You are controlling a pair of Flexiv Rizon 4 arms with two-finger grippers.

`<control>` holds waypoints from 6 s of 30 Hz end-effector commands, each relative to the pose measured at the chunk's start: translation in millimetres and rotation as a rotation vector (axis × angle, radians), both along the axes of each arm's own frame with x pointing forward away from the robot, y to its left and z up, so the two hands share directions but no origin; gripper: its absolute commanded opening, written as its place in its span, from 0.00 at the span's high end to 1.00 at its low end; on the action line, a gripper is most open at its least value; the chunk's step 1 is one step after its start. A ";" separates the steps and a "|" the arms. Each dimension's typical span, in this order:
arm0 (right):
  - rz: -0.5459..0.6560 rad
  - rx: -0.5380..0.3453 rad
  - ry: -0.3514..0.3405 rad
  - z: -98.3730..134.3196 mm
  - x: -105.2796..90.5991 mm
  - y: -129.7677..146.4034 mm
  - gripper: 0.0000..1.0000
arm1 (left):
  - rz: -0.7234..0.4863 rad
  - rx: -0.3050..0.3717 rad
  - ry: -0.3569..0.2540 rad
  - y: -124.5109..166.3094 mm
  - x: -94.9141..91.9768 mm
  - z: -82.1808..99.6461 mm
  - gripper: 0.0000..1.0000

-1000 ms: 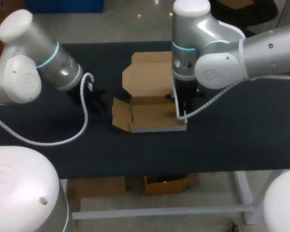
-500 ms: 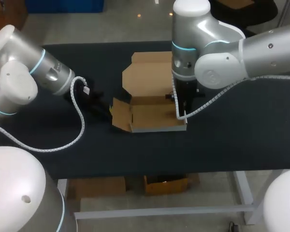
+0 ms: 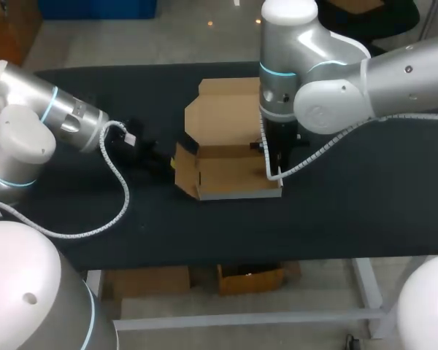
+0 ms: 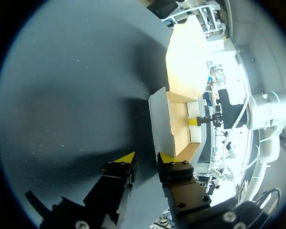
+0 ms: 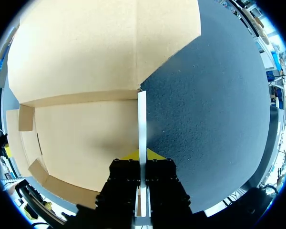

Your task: Assemble the packaging by folding the flat box into shape, placing the metal phone stand inside, and closing the box properly

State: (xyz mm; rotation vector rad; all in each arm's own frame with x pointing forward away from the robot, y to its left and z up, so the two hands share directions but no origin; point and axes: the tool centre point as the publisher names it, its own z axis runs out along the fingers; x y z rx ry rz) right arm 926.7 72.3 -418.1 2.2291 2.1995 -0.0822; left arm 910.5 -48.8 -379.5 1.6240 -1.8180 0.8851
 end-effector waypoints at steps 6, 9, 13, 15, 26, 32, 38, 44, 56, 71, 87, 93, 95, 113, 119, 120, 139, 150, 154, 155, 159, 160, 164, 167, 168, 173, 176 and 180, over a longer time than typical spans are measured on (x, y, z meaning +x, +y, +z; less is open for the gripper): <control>0.000 -0.001 0.001 0.2 0.1 0.7 1.00 | -0.041 -0.009 -0.008 -20.3 -2.8 4.4 0.67; 0.000 -0.001 0.001 0.2 0.1 0.7 1.00 | -0.052 -0.007 -0.013 -27.6 -3.5 6.8 0.67; 0.000 -0.001 0.001 0.2 0.1 0.7 1.00 | -0.061 -0.003 -0.018 -34.0 -4.2 10.2 0.67; 0.000 -0.001 0.001 0.2 0.1 0.7 1.00 | -0.065 -0.003 -0.020 -36.3 -4.9 11.8 0.67; 0.000 -0.001 0.001 0.2 0.1 0.7 1.00 | -0.043 0.067 -0.034 -51.4 -6.0 15.3 0.62; 0.000 -0.001 0.001 0.2 0.1 0.7 1.00 | -0.028 0.108 -0.040 -57.3 -5.0 14.9 0.59; 0.000 -0.001 0.001 0.2 0.1 0.7 1.00 | 0.016 0.163 -0.046 -59.5 -2.8 13.8 0.59; 0.000 -0.001 0.001 0.2 0.1 0.7 1.00 | 0.051 0.211 -0.054 -59.2 -1.4 13.3 0.58; 0.000 -0.001 0.001 0.2 0.1 0.7 1.00 | 0.094 0.315 -0.059 -66.9 4.8 11.2 0.58; 0.000 -0.001 0.001 0.2 0.1 0.7 1.00 | 0.126 0.483 -0.037 -75.7 14.7 3.9 0.58; 0.000 -0.001 0.001 0.2 0.1 0.7 1.00 | 0.216 0.662 -0.018 -70.5 18.4 -10.1 0.68; 0.000 -0.001 0.001 0.2 0.1 0.7 1.00 | 0.241 0.734 -0.019 -70.2 18.7 -14.1 0.76; 0.000 -0.001 0.001 0.2 0.1 0.7 1.00 | 0.239 0.753 -0.016 -70.1 18.7 -15.4 0.76; 0.000 -0.001 0.001 0.2 0.1 0.7 1.00 | 0.218 0.871 0.006 -73.2 19.7 -20.9 0.80; 0.000 -0.001 0.001 0.2 0.1 0.7 1.00 | 0.209 0.899 0.021 -71.8 21.0 -26.4 0.79; 0.000 -0.001 0.001 0.2 0.1 0.7 1.00 | 0.207 0.900 0.023 -71.7 21.1 -27.0 0.79; 0.000 -0.001 0.001 0.2 0.1 0.7 1.00 | 0.200 0.923 0.046 -63.2 23.6 -34.7 0.91; 0.000 -0.001 0.001 0.2 0.1 0.7 1.00 | 0.193 0.928 0.055 -59.6 22.6 -40.0 1.00; 0.000 -0.001 0.001 0.2 0.1 0.7 0.99 | 0.192 0.927 0.052 -58.6 20.7 -40.1 1.00; 0.000 -0.001 0.001 0.2 0.1 0.7 0.95 | 0.193 0.927 0.051 -58.4 20.2 -39.9 1.00; 0.017 -0.001 -0.021 6.5 -1.8 2.2 0.78 | 0.195 0.925 0.044 -57.5 18.3 -38.7 1.00; 0.023 0.002 -0.024 8.0 -2.6 2.5 0.73 | 0.195 0.925 0.042 -57.3 17.8 -38.4 1.00; 0.033 0.001 -0.039 12.0 -5.0 2.9 0.62 | 0.197 0.925 0.035 -56.6 16.3 -37.2 1.00; 0.043 0.013 -0.050 15.2 -7.0 2.3 0.54 | 0.198 0.923 0.032 -56.1 15.3 -36.4 1.00; 0.044 0.018 -0.053 16.4 -7.6 1.8 0.53 | 0.199 0.922 0.030 -55.9 14.9 -36.1 1.00; 0.056 0.051 -0.076 22.8 -10.1 -2.1 0.42 | 0.198 0.917 0.019 -55.3 12.6 -34.7 1.00; 0.066 0.077 -0.095 28.5 -11.9 -6.1 0.25 | 0.197 0.914 0.013 -54.3 11.1 -33.5 1.00; 0.088 0.106 -0.126 37.3 -14.4 -11.0 0.04 | 0.195 0.913 0.009 -52.5 10.7 -31.6 1.00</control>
